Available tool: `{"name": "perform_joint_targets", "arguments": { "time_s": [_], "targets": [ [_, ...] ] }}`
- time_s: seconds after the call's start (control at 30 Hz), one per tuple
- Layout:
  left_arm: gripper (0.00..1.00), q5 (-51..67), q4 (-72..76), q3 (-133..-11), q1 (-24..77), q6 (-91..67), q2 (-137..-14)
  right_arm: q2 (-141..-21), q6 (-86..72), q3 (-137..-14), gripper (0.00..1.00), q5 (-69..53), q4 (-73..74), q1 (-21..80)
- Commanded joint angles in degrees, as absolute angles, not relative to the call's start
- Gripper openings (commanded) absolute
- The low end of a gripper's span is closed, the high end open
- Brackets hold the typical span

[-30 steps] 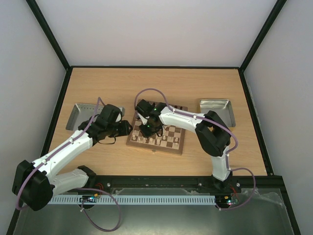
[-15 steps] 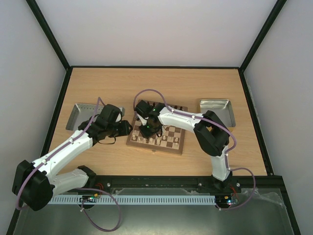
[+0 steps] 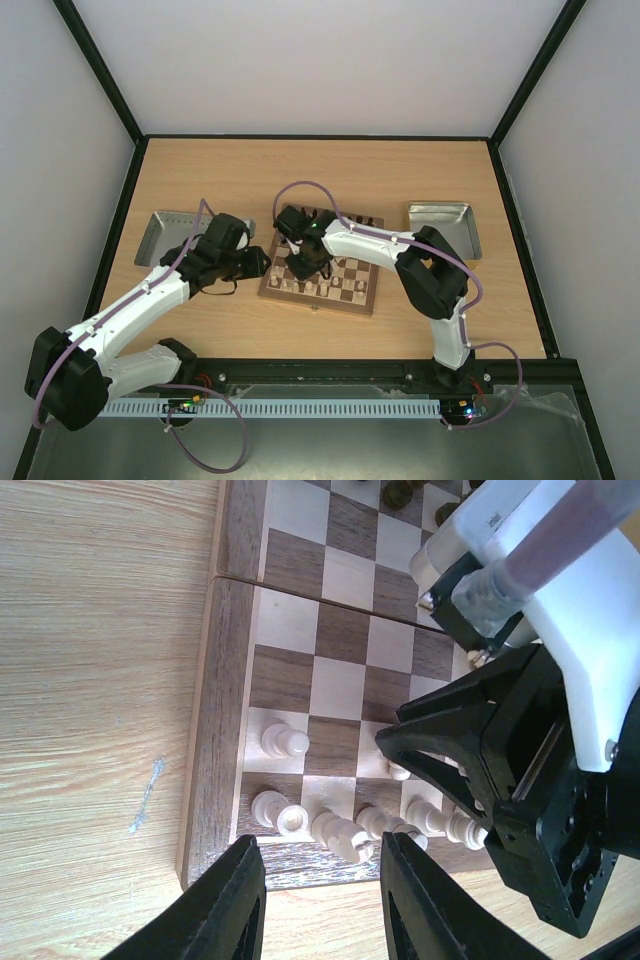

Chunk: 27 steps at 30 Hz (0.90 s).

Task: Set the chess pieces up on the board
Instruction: Pick up the chess piece from the chessboard.

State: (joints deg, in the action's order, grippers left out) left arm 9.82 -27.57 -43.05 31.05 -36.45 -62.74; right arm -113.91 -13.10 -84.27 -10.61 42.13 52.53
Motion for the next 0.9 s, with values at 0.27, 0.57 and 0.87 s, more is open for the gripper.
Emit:
{"name": "perform_joint_targets", "arguments": {
  "time_s": [0.27,0.57,0.87],
  "targets": [
    [0.34,7.3,-27.5,-42.2,30.5,-37.2,-60.5,-111.3,-21.4,-82.4,0.07,-4.2,34.1,52.9],
    [0.38,9.1,-20.4,-38.8,29.3,-40.3,-56.1,-103.5,-34.6,-76.4,0.07,-3.8,22.8,52.6],
    [0.43,17.8,-0.6,-32.7,29.4,-44.4,-55.2,-94.6,-57.6,-65.9,0.07,-10.0,7.5,49.8]
  ]
}}
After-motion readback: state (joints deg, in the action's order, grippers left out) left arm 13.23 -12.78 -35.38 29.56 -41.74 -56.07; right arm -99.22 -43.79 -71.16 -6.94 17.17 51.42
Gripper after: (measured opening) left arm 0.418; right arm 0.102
